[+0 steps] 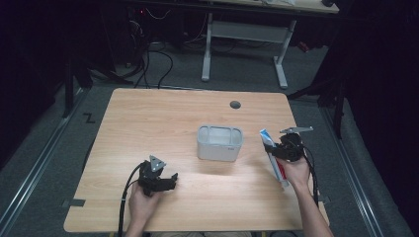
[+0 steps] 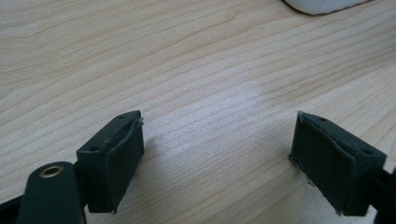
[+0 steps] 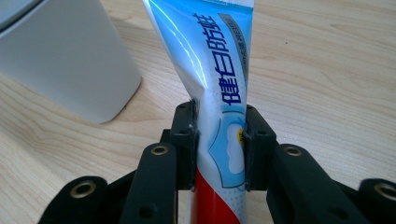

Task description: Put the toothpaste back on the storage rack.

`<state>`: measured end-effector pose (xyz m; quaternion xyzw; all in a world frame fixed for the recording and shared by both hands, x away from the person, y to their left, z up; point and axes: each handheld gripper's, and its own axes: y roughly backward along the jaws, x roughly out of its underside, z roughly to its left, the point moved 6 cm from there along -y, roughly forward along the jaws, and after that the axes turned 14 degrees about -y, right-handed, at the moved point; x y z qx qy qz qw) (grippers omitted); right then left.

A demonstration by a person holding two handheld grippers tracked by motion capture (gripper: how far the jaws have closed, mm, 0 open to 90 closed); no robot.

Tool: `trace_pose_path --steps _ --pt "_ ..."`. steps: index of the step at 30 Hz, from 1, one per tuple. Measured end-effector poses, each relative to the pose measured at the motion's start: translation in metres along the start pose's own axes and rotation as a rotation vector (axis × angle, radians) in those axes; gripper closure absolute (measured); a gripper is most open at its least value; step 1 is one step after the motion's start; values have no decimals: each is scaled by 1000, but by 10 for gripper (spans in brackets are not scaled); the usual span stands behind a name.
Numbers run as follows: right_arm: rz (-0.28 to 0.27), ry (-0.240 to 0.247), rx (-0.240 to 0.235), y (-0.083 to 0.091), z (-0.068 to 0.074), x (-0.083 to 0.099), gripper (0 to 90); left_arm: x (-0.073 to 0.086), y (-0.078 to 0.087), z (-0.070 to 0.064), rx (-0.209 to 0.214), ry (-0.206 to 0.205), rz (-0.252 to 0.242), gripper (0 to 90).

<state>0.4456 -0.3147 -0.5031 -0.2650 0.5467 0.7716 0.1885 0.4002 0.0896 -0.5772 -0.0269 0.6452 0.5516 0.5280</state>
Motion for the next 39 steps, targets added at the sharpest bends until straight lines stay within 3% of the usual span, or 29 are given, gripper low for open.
trace_pose_path --steps 11,18,33,39 --pt "-35 13 -16 8 6 -2 707 0 0 0 0 0 0 175" --pt "-54 -4 -86 16 14 -3 704 0 0 0 1 -1 -1 175" --pt "-67 14 -135 22 30 -2 704 0 0 0 1 -1 -1 175" --pt "-72 42 -147 20 41 -6 704 0 0 0 1 -1 -1 175"
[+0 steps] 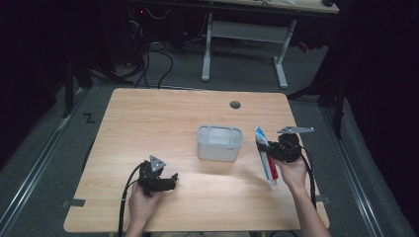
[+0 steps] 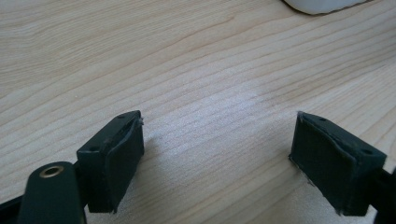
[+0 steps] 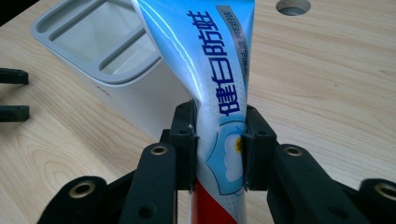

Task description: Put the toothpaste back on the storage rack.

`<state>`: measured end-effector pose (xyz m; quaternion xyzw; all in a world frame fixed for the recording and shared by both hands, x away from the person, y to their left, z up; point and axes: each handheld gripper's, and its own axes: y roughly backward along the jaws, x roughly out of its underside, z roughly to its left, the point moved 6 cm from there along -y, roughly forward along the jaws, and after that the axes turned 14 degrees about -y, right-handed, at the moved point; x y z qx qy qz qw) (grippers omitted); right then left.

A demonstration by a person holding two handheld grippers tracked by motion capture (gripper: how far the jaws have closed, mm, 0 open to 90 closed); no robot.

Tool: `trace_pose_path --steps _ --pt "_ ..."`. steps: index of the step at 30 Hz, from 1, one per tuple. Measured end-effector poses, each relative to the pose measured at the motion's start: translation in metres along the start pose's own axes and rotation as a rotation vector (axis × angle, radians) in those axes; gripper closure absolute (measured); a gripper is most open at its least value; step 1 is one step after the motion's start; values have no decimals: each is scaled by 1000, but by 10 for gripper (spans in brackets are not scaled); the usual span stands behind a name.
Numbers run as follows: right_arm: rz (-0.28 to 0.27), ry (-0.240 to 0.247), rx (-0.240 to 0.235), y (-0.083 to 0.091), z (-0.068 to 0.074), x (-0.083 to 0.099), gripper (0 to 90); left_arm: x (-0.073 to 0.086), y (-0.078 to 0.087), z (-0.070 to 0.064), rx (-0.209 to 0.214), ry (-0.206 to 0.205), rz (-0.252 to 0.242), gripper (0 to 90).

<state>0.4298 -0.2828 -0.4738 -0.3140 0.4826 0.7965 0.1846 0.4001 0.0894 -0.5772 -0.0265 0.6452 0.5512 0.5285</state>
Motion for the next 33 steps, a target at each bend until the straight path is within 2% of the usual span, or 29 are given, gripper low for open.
trace_pose_path --steps 11,20,33 --pt "-1 34 -48 -1 19 -4 705 0 0 0 1 -1 -2 176" --pt "-2 78 -66 1 32 -7 706 0 0 -1 5 -4 -2 178" --pt "-23 111 -106 3 50 -15 706 0 0 -1 5 -5 -2 178"
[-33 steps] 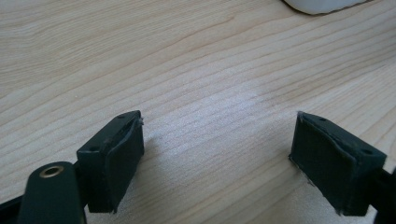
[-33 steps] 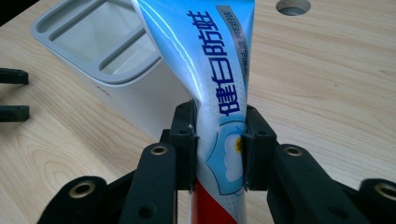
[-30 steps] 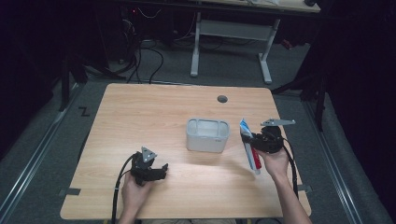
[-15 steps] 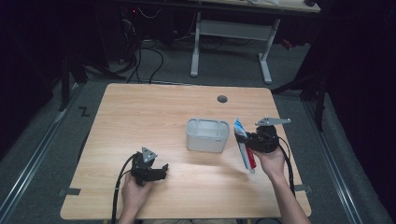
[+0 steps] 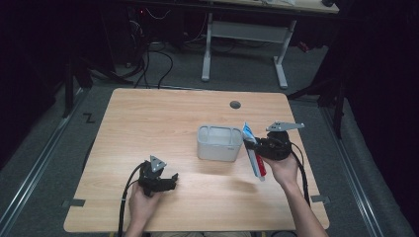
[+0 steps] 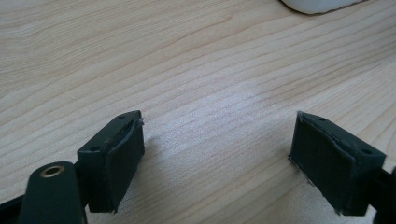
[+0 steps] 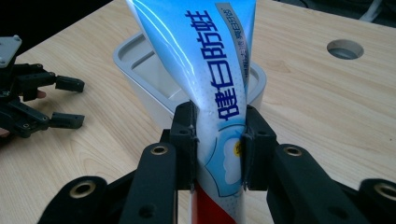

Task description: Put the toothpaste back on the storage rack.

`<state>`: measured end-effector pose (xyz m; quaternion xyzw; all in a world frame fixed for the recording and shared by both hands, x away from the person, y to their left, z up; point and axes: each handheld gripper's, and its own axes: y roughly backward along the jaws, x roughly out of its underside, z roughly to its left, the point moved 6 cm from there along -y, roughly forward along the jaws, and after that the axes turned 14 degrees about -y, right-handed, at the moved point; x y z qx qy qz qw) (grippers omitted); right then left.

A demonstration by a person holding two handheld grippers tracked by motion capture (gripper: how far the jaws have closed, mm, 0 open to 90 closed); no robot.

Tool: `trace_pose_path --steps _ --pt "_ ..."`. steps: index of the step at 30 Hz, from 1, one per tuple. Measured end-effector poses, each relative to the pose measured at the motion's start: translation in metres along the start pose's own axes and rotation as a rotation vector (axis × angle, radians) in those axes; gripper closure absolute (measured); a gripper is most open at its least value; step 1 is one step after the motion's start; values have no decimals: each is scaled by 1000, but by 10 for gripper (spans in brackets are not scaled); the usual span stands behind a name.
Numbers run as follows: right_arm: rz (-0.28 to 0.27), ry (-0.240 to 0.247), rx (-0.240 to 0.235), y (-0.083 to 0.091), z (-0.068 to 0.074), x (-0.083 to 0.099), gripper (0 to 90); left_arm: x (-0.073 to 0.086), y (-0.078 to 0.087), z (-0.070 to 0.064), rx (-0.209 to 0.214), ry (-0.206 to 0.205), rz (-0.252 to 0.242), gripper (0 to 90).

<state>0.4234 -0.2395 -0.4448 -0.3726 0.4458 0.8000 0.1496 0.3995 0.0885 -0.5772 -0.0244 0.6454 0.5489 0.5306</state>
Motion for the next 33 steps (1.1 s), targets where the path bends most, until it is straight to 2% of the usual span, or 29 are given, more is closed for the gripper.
trace_pose_path --steps 8,12,17,21,27,33 --pt "3 9 -14 2 2 -5 706 0 0 0 -1 0 -1 178" --pt "-20 21 -38 7 8 -11 706 0 0 0 -1 0 -1 178" --pt "-21 40 -49 6 15 -18 707 0 0 0 -1 0 -1 178" --pt "-22 42 -61 4 19 -21 707 0 0 0 -2 -1 -1 178" --pt "-32 39 -102 4 26 -25 707 0 0 0 -1 0 -1 179" --pt "-30 48 -109 3 31 -30 707 0 0 0 1 0 0 179"
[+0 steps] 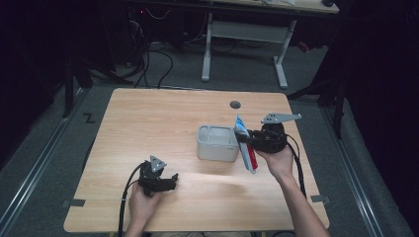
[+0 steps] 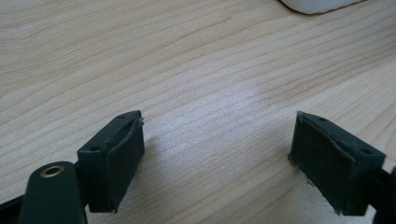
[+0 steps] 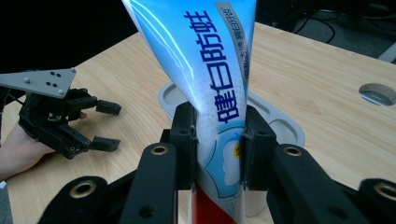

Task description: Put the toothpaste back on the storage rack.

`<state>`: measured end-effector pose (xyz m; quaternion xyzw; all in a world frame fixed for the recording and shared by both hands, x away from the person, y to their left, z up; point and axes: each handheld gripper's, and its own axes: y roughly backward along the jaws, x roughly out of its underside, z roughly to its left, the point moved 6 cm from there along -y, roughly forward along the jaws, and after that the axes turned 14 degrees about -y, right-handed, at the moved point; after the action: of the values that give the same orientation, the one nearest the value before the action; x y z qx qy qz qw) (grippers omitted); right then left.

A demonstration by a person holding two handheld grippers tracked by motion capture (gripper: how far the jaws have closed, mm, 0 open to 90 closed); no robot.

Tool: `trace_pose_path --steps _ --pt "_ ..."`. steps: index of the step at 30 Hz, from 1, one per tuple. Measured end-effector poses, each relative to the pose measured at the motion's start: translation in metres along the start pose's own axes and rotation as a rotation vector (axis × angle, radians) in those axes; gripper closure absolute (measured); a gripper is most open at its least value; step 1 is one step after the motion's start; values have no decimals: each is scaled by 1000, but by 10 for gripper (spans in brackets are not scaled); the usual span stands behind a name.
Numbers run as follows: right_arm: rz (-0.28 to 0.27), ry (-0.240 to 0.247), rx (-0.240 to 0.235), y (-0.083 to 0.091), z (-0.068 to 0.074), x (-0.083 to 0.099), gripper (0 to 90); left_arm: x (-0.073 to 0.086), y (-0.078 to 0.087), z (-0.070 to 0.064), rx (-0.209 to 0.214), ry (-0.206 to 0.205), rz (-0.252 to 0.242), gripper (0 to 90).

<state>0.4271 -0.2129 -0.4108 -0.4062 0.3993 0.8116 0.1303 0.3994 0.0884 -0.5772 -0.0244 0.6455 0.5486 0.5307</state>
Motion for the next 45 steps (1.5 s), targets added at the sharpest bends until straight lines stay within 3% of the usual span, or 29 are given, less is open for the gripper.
trace_pose_path --steps 18,35,40,45 --pt "-73 13 -14 5 6 -36 710 0 0 0 -1 0 -1 179" --pt "-85 24 -27 -12 14 -59 714 0 0 0 -1 -2 -1 179" --pt "-113 38 8 -14 15 -66 714 0 0 0 -1 -1 -1 179" --pt "-113 20 1 -16 13 -68 715 0 0 0 -1 -2 -1 179"
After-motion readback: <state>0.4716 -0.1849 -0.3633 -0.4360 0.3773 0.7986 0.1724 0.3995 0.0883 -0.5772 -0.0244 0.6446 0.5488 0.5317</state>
